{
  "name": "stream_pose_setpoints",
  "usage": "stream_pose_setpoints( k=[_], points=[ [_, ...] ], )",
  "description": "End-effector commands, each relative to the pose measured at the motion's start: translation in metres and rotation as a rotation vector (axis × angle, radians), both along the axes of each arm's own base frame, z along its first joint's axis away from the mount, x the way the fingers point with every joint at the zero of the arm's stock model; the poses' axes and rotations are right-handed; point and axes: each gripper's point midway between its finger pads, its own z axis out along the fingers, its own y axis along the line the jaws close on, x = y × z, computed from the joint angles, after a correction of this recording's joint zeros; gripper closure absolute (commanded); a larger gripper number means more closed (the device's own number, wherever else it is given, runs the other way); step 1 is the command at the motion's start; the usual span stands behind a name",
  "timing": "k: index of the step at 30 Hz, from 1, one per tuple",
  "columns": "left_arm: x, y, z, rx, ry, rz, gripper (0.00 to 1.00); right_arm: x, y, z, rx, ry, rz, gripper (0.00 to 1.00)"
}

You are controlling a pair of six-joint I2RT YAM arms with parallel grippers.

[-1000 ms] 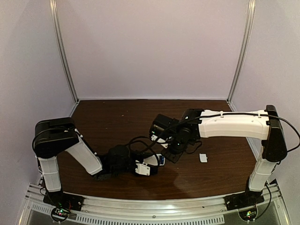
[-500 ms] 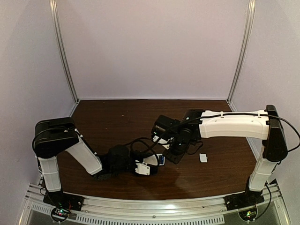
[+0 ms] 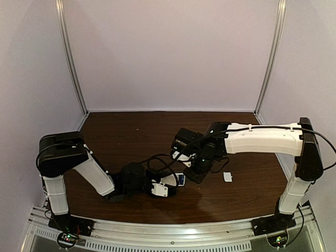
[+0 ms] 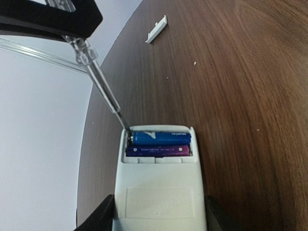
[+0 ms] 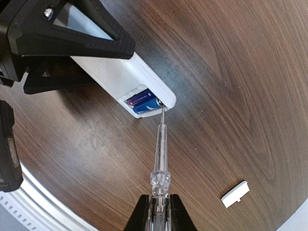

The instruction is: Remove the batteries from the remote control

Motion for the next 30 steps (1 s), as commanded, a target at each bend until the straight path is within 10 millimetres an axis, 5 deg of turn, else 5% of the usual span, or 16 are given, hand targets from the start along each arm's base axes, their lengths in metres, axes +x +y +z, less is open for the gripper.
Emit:
stream_pose_setpoints(
  k=[1, 30],
  points=[
    [0.001, -0.008, 0.010, -0.046, -0.026, -0.014, 1.00, -0.051, 0.003, -0.020, -0.002, 0.208, 0.106, 1.00],
    [0.025, -0.002, 0.015, -0.056, -0.019, 0.100, 1.00, -0.117, -0.005, -0.025, -0.005, 0.386, 0.179, 1.00]
  ],
)
